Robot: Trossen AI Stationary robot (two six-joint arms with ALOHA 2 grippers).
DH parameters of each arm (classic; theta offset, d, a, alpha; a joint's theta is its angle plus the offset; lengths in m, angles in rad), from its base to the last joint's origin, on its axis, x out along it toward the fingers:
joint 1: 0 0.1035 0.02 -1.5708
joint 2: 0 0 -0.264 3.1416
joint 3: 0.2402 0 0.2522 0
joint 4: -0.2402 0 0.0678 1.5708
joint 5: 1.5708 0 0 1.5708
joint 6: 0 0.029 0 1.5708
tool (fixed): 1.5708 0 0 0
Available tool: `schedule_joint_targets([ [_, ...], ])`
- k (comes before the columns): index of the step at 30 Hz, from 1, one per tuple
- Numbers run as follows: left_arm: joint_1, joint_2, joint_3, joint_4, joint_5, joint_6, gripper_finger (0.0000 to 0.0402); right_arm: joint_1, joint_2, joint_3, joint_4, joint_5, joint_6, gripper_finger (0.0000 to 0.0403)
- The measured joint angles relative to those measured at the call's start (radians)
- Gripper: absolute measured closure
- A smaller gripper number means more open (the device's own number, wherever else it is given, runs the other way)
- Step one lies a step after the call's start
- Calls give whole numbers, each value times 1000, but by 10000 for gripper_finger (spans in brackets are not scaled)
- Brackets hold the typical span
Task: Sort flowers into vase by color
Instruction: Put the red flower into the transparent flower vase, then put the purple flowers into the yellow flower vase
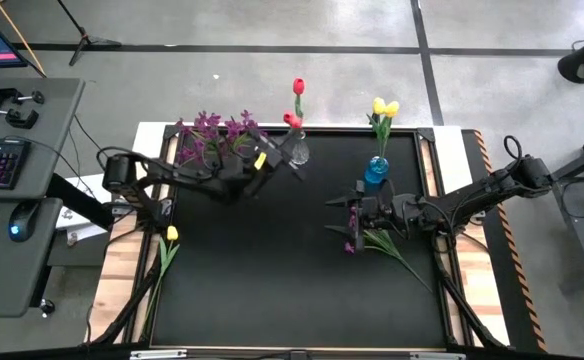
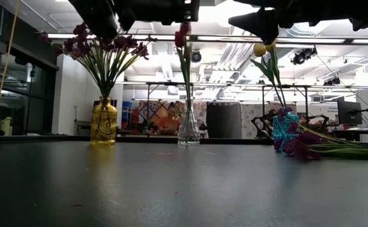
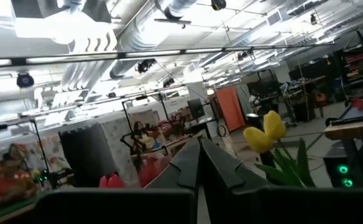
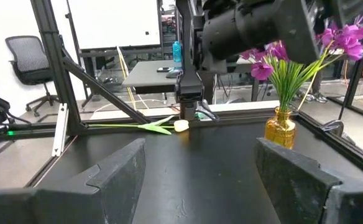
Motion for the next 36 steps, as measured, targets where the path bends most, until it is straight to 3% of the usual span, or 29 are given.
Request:
schedule_joint_targets([
  [10, 99, -8, 0, -47, 54, -104, 401, 0, 0, 0, 0, 0, 14, 116],
  [16, 28, -30, 0, -48, 62, 4, 401, 0, 0, 0, 1, 0, 13, 116],
  [23, -125, -94, 0, -63, -25, 139, 401, 0, 0, 0, 2, 0, 13, 116],
  [30, -286, -128, 0, -304, -83, 86, 401, 0, -34, 0, -34, 0, 15, 116],
  [36, -416, -128, 0, -619, -43, -149, 401, 0, -115, 0, -124, 0, 60, 116],
])
